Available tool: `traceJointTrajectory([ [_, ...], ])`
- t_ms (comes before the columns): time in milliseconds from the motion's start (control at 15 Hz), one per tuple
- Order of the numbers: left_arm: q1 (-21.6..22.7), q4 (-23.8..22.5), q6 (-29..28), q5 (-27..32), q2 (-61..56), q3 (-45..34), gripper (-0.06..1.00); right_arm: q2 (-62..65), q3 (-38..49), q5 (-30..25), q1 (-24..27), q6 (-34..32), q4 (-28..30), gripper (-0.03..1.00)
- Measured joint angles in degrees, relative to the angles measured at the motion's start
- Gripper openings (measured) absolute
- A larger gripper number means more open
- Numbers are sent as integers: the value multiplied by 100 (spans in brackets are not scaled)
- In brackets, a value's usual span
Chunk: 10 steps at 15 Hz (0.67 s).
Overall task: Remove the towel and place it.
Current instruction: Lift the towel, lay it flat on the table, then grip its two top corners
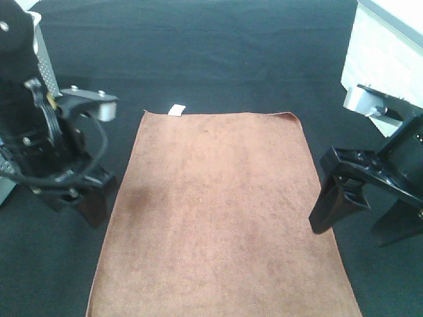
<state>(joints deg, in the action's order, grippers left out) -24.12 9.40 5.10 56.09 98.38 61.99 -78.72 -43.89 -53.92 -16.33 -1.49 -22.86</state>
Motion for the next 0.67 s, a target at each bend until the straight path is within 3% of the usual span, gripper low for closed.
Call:
traceJointTrajectory([
  [200, 458, -17, 0, 69, 0, 275, 63, -29, -487, 40, 0, -390, 630, 76],
  [667, 493, -34, -97, 80, 0, 327, 63, -493, -1266, 29, 0, -418, 951, 76],
])
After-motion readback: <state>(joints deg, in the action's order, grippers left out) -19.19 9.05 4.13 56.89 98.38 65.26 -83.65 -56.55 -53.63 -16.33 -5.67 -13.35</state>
